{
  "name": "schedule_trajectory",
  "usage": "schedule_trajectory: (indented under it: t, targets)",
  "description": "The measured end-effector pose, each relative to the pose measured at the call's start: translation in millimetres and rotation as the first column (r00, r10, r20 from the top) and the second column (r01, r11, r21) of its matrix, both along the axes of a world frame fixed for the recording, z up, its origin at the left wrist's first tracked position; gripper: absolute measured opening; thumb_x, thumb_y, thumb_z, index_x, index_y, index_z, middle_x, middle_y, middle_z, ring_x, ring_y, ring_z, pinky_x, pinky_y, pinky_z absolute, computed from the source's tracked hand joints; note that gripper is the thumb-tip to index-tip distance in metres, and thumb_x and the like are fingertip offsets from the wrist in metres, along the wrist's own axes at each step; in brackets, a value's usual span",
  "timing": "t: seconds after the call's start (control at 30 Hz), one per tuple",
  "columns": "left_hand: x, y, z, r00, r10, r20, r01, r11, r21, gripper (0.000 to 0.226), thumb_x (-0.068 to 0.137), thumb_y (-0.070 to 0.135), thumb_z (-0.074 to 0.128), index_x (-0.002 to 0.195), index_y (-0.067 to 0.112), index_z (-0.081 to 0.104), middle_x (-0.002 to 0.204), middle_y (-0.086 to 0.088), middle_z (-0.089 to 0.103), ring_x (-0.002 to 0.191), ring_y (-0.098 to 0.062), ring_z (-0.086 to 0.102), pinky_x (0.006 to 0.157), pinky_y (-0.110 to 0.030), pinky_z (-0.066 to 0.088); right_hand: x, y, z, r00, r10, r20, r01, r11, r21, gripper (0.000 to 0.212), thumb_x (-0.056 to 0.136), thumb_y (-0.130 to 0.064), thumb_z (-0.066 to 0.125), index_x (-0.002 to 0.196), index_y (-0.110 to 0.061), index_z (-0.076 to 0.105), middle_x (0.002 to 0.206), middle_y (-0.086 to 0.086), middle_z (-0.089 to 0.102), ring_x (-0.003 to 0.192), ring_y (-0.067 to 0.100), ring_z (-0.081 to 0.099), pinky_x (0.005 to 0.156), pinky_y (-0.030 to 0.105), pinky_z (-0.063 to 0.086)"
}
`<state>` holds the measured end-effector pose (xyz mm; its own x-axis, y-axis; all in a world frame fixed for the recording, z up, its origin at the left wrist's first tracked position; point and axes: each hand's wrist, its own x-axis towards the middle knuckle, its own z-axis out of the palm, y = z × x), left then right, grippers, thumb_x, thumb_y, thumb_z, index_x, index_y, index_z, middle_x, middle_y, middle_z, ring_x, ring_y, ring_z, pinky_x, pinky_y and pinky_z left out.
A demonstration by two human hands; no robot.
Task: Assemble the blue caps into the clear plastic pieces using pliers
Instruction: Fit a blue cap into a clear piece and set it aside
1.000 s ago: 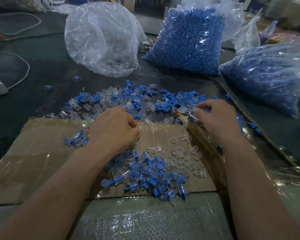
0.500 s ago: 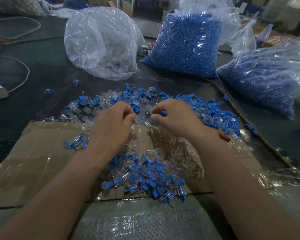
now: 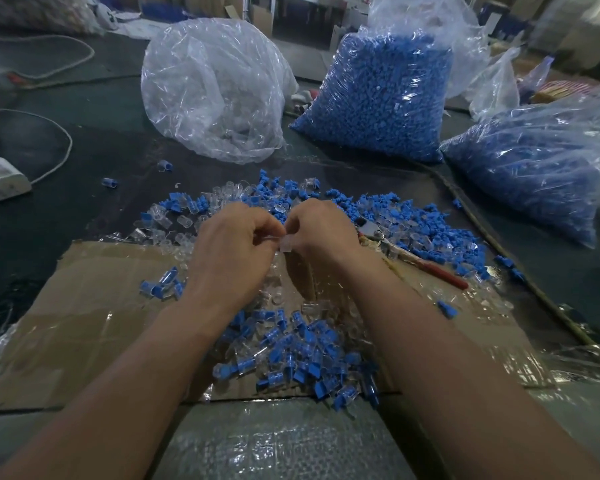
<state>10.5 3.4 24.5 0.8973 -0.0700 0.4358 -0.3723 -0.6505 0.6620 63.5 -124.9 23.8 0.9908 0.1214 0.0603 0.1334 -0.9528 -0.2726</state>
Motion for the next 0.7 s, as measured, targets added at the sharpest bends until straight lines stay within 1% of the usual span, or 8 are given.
schedule_trajectory:
  t: [0.1, 0.17, 0.23, 0.3, 0.37, 0.47, 0.63, 0.7]
  targets:
    - [-0.7, 0.2, -0.1, 0.999, -0.015, 0.030, 0.015, 1.000, -0.014, 0.006, 0.078, 0.013, 0.069, 0.082, 0.018, 0.072, 0.063, 0.010, 0.047, 0.058, -0.001, 0.041, 0.056, -0.017, 0.033, -12.1, -8.8, 9.4, 0.997, -0.003, 0.078, -0.011, 0.985, 0.173, 0.010, 0.081, -0.025, 0.067, 0.085, -0.017, 0.068, 0.080, -0.005, 0.064, 0.073, 0.009, 0.057, 0.068, 0.026, 0.047]
    - [-3.1, -1.0, 0.4, 0.998, -0.050, 0.039, 0.051, 0.998, -0.036, 0.007, 0.079, 0.014, 0.068, 0.083, 0.019, 0.073, 0.054, 0.014, 0.047, 0.050, -0.001, 0.042, 0.053, -0.017, 0.035, -24.9, -15.2, 14.0, 0.997, -0.026, 0.067, -0.002, 0.920, 0.392, 0.008, 0.080, -0.025, 0.069, 0.078, -0.018, 0.064, 0.070, -0.009, 0.061, 0.065, 0.005, 0.057, 0.063, 0.021, 0.048]
    - [-5.4, -2.6, 0.8, 0.997, -0.062, 0.047, 0.064, 0.997, -0.047, 0.008, 0.079, 0.014, 0.069, 0.082, 0.020, 0.073, 0.051, 0.019, 0.047, 0.047, 0.002, 0.043, 0.051, -0.016, 0.034, -38.4, -19.9, 15.2, 0.999, -0.043, -0.027, 0.051, 0.771, 0.635, 0.009, 0.082, -0.020, 0.067, 0.077, -0.016, 0.060, 0.066, -0.004, 0.063, 0.058, 0.007, 0.060, 0.058, 0.023, 0.051]
    - [-7.2, -3.5, 0.9, 0.995, -0.070, 0.070, 0.073, 0.996, -0.052, 0.008, 0.078, 0.013, 0.070, 0.081, 0.020, 0.074, 0.054, 0.020, 0.050, 0.049, 0.004, 0.047, 0.051, -0.018, 0.039, -49.7, -22.5, 13.4, 0.982, 0.004, -0.190, 0.156, 0.550, 0.821, 0.007, 0.086, -0.016, 0.062, 0.082, -0.012, 0.058, 0.070, 0.003, 0.065, 0.058, 0.012, 0.064, 0.054, 0.026, 0.053]
    - [-7.8, -3.8, -0.2, 0.992, -0.090, 0.091, 0.095, 0.995, -0.045, 0.007, 0.077, 0.012, 0.071, 0.080, 0.018, 0.074, 0.060, 0.010, 0.060, 0.055, -0.003, 0.055, 0.054, -0.027, 0.049, -55.9, -23.2, 11.6, 0.949, 0.100, -0.300, 0.246, 0.361, 0.900, 0.007, 0.089, -0.014, 0.057, 0.087, -0.007, 0.056, 0.073, 0.006, 0.066, 0.061, 0.018, 0.066, 0.053, 0.027, 0.054]
    - [-6.5, -4.1, -2.5, 0.983, -0.134, 0.129, 0.137, 0.991, -0.013, 0.006, 0.077, 0.009, 0.072, 0.079, 0.013, 0.074, 0.069, 0.000, 0.067, 0.059, -0.008, 0.057, 0.057, -0.027, 0.051, -58.7, -25.0, 11.4, 0.932, 0.167, -0.321, 0.281, 0.225, 0.933, 0.005, 0.089, -0.010, 0.055, 0.088, -0.005, 0.054, 0.067, 0.004, 0.068, 0.063, 0.019, 0.067, 0.052, 0.023, 0.053]
    - [-5.9, -6.3, -4.1, 0.968, -0.182, 0.172, 0.178, 0.983, 0.037, 0.008, 0.074, 0.003, 0.072, 0.077, 0.011, 0.073, 0.068, 0.005, 0.061, 0.060, 0.000, 0.052, 0.054, -0.010, 0.043, -60.4, -27.1, 6.9, 0.949, 0.168, -0.266, 0.233, 0.194, 0.953, 0.006, 0.085, 0.001, 0.057, 0.086, -0.004, 0.054, 0.064, 0.005, 0.067, 0.062, 0.016, 0.066, 0.058, 0.024, 0.055]
    - [-5.9, -8.2, -2.9, 0.982, -0.163, 0.093, 0.171, 0.981, -0.089, 0.012, 0.075, 0.005, 0.070, 0.077, 0.017, 0.071, 0.067, 0.013, 0.059, 0.056, 0.000, 0.055, 0.058, -0.009, 0.047, -61.3, -26.4, 6.4, 0.963, 0.142, -0.227, 0.192, 0.227, 0.955, 0.010, 0.083, 0.003, 0.058, 0.087, -0.005, 0.054, 0.066, 0.005, 0.067, 0.062, 0.014, 0.066, 0.059, 0.023, 0.055]
